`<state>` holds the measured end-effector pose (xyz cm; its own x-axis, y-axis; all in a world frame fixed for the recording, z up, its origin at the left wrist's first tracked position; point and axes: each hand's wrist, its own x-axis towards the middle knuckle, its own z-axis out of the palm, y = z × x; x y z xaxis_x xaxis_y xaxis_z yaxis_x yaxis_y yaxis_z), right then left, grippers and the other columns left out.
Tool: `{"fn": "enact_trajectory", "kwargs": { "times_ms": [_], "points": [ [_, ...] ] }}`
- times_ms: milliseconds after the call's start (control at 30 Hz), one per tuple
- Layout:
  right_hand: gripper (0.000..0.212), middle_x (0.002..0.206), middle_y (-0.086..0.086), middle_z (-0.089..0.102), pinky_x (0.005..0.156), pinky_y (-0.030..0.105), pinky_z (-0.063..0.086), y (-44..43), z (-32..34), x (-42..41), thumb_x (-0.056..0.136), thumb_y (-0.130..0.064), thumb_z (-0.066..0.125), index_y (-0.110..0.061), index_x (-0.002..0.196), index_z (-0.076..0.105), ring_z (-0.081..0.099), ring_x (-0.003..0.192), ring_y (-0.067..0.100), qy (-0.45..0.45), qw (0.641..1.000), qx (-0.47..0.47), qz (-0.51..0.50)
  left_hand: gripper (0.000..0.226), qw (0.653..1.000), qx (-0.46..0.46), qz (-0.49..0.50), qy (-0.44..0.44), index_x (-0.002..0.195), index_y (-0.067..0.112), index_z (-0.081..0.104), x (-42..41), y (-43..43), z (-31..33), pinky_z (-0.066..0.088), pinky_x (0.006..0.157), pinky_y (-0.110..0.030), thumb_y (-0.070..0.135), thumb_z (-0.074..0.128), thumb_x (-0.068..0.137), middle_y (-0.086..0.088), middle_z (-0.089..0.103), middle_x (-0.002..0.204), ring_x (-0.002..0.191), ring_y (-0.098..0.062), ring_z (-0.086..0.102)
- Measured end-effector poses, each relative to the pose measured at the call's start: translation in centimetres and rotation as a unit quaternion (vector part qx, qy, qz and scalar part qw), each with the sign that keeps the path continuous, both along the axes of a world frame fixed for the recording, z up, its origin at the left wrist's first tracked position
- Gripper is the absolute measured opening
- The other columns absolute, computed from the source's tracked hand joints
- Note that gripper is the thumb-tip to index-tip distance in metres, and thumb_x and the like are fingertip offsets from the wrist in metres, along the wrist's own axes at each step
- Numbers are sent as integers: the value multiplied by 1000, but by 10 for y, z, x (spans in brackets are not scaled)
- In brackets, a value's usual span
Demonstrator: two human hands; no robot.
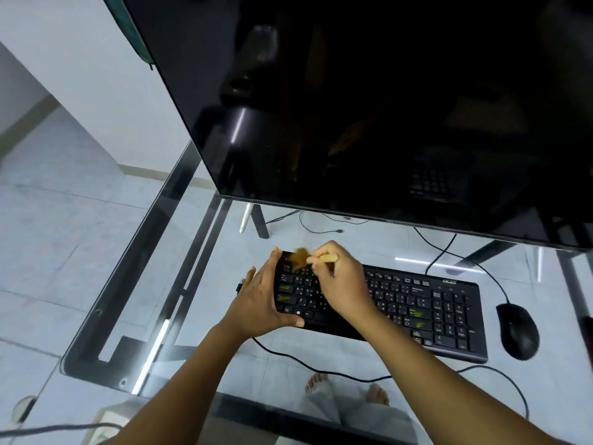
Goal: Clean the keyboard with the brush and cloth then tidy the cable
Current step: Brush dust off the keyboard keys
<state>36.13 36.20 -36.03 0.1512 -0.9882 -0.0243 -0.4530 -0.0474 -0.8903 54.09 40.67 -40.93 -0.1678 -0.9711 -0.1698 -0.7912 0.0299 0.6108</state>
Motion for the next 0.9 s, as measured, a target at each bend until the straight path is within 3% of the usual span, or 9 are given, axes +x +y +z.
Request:
{"fn": "enact_trajectory", "kwargs": {
  "times_ms": [67,167,233,367,433,567,667,800,900],
  "points": [
    [6,94,4,66,70,9,47,0,4,-11,92,-3,58,-8,90,62,62,83,-8,-13,998,-49,-36,141,1000,0,-3,1,152,20,-9,0,-1,0,3,119,-42,77,73,52,5,16,159,145,-13,19],
    [9,88,-2,71,69,28,56,12,5,-29,91,-7,59,-15,89,62,67,77,4,4,998,34,50,142,1000,-4,-13,-7,151,22,-11,1,-1,-2,3,118,-44,81,71,52,5,18,159,146,-13,18],
    [8,87,-1,68,65,37,54,25,0,-41,90,-7,62,-14,90,64,65,73,14,30,999,-9,28,143,999,-2,-29,-13,151,23,-12,3,-2,-2,4,119,-46,83,70,51,4,18,159,146,-12,16],
    [11,84,-4,72,63,29,56,53,0,-44,91,-5,61,-16,87,62,68,74,9,-37,998,50,23,145,999,1,-44,-28,151,22,-12,5,-3,-2,2,117,-45,83,71,49,3,14,160,147,-13,12],
    [18,82,-6,73,66,35,58,61,-3,-41,91,-6,60,-22,83,62,69,74,7,-17,995,75,66,145,999,5,-45,-31,151,22,-12,6,-4,-3,2,117,-44,82,72,48,3,14,160,147,-13,12],
    [18,82,-6,70,61,43,56,61,-5,-45,91,-6,59,-23,84,59,68,69,17,-57,998,18,-30,145,998,10,-48,-39,151,21,-11,5,-5,-2,3,119,-45,82,71,47,4,11,161,148,-12,8],
    [9,81,-5,72,66,40,58,64,-1,-32,92,-17,60,-21,84,60,69,71,13,-38,989,103,94,145,998,7,-49,-48,152,20,-10,7,-4,-3,7,119,-46,78,73,48,4,12,160,147,-11,9],
    [9,72,-4,72,63,25,57,42,2,-41,93,-14,60,-14,84,60,68,65,5,-63,995,60,-38,144,995,18,-83,-58,150,22,-14,12,-7,1,4,118,-47,83,70,51,3,6,161,148,-13,5],
    [9,72,-1,72,65,27,58,44,7,-32,93,-13,60,-15,84,60,69,66,9,-68,993,91,26,144,995,30,-76,-54,150,25,-18,9,-9,4,4,119,-47,85,68,50,3,1,162,148,-12,3]
  ]
}}
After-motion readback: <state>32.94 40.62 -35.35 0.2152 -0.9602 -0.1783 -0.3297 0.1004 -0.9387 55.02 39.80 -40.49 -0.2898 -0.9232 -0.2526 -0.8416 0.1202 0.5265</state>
